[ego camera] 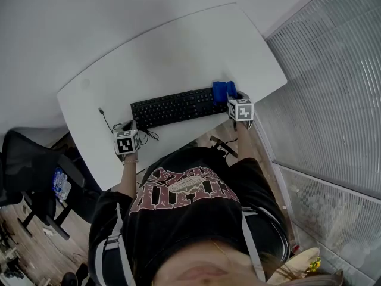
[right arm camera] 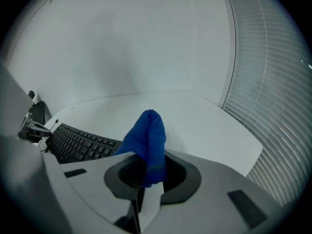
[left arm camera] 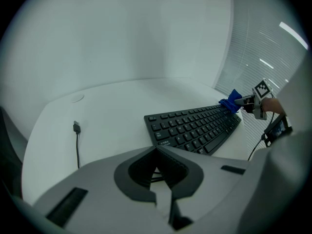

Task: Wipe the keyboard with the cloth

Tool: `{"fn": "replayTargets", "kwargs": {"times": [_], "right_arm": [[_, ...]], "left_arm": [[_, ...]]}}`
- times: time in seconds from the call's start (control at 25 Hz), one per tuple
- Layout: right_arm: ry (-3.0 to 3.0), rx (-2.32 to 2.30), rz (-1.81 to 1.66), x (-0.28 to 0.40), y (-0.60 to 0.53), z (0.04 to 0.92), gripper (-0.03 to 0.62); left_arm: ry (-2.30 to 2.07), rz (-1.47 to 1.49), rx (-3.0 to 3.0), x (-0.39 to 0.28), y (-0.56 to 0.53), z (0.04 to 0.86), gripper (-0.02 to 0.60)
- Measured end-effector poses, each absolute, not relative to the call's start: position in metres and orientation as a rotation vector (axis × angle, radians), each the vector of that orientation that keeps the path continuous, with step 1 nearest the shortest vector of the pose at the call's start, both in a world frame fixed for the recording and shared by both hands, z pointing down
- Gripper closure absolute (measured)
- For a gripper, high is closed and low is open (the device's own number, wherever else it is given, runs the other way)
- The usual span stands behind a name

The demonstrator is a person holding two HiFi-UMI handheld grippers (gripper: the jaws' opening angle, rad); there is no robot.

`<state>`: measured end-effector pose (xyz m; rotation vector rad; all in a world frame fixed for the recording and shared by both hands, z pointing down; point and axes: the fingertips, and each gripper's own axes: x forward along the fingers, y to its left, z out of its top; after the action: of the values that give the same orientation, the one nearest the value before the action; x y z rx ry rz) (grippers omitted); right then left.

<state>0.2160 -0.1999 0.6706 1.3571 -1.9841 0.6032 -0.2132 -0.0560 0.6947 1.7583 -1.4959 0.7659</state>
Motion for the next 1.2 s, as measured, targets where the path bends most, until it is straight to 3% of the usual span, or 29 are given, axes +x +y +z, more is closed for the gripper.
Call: {"fn": "replayTargets", "kwargs": {"times": [0.52,1.2], "right_arm": [[-2.023,1.419,0.638,0.218,-0.198,0.649,0.537],[-2.426,1.042,0.504,0.025,-0.18,0.57,0.539]], "left_arm": [[-1.491,0.758,1.766,-0.212,-0.056,0.693,0.545],[-1.474,0.719,1.783,-0.214,-0.057,0.693,0.545]]}}
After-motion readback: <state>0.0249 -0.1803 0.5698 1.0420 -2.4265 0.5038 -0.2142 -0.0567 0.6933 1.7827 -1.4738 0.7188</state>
